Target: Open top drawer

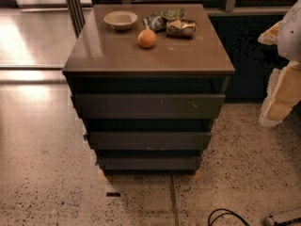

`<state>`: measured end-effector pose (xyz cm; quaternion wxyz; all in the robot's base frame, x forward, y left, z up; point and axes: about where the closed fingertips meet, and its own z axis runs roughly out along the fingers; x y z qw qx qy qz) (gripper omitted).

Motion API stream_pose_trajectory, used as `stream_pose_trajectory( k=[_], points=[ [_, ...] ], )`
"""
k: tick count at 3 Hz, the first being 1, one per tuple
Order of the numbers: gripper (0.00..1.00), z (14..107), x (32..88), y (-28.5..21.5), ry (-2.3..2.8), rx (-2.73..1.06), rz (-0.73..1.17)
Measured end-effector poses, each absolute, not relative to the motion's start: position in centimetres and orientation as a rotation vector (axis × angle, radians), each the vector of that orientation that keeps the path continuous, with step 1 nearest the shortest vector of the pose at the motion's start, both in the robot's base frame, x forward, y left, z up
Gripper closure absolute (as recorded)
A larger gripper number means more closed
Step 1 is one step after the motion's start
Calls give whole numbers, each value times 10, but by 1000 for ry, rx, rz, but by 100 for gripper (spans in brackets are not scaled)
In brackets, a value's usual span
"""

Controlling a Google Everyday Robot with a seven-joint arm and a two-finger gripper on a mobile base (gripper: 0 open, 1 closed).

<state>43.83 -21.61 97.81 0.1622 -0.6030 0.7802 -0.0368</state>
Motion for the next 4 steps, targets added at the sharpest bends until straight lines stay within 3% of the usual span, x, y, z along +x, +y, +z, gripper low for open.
stream_pose_trajectory(
  k=[2, 4],
  points=[
    [0, 963, 442, -211, 2203, -1742, -99],
    [0, 867, 491, -165, 2045, -1731, 85]
  ],
)
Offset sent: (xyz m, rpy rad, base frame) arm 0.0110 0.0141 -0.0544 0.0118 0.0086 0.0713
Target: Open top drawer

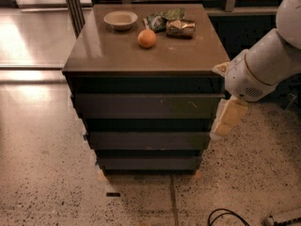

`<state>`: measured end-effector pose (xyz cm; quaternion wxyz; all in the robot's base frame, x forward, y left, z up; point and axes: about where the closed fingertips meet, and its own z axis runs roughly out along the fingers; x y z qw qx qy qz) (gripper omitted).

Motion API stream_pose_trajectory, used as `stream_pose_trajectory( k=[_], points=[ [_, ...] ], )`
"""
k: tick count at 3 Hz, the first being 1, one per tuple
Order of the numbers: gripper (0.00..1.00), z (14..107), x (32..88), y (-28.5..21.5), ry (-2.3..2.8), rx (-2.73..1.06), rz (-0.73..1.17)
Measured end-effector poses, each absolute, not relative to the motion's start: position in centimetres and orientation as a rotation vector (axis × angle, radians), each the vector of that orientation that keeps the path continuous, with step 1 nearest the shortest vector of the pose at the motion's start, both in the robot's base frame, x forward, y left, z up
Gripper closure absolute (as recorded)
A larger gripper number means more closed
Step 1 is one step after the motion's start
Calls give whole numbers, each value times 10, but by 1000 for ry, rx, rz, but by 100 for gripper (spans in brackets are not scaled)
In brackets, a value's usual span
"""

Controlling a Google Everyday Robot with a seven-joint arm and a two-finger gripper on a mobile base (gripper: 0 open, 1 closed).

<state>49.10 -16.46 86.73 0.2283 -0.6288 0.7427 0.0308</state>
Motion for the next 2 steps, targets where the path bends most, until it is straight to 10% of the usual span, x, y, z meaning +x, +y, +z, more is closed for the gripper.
stream_pose_trajectory(
  k=[2],
  points=[
    [0, 844, 500, -157, 2024, -1699, 163]
  ],
)
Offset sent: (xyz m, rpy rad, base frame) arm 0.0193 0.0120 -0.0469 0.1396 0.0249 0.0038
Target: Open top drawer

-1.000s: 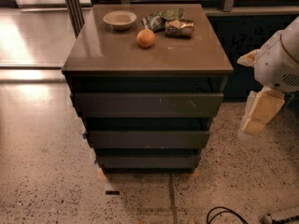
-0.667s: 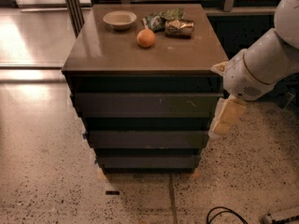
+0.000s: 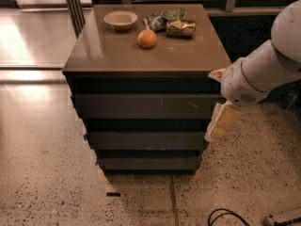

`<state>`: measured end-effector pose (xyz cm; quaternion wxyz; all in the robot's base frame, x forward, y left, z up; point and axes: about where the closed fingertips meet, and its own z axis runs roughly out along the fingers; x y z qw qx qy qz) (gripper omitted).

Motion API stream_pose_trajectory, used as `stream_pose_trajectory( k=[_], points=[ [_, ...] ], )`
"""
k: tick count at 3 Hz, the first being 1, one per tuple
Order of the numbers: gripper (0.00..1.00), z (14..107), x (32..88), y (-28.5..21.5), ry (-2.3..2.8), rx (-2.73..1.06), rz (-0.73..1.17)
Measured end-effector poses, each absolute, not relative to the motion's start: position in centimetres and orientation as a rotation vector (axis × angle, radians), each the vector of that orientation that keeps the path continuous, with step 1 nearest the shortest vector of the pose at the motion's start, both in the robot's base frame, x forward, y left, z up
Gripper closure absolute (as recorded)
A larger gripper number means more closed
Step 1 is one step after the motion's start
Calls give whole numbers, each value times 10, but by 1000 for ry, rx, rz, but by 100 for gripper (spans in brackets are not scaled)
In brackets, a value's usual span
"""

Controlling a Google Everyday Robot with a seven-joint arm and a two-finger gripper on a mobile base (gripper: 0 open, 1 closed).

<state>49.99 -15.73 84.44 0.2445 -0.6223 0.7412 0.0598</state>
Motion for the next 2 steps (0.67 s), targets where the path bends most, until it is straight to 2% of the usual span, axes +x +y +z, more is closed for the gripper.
stream_pose_trajectory(
  k=[1, 2],
  points=[
    [0, 792, 541, -114, 1933, -1637, 313],
    [0, 792, 541, -114, 1933, -1637, 313]
  ],
)
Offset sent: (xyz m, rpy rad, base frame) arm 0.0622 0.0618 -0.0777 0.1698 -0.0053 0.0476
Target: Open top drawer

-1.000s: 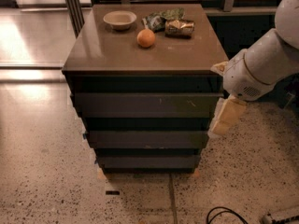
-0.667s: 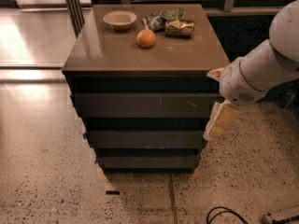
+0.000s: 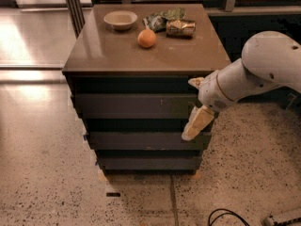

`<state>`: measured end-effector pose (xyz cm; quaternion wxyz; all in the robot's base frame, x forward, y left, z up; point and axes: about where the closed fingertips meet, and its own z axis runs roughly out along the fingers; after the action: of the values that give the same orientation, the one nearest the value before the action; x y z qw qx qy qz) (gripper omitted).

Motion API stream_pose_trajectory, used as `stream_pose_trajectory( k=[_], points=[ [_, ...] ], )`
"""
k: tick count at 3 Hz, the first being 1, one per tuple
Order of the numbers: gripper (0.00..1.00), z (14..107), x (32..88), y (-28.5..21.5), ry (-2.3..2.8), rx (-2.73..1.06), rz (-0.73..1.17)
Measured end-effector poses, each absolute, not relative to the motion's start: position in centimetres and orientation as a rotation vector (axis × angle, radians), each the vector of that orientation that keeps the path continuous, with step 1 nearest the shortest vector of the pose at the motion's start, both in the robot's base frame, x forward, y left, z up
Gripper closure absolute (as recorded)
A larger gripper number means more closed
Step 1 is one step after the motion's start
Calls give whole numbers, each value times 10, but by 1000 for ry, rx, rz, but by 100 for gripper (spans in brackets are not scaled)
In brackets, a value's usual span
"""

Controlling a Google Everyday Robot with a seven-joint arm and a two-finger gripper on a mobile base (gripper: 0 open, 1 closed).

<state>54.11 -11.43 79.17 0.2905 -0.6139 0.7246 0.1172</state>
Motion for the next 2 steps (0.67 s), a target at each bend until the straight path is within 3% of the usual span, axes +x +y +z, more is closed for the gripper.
stream_pose_trajectory(
  k=[2],
  points=[
    [0, 775, 550, -101, 1904, -1624, 356]
  ],
)
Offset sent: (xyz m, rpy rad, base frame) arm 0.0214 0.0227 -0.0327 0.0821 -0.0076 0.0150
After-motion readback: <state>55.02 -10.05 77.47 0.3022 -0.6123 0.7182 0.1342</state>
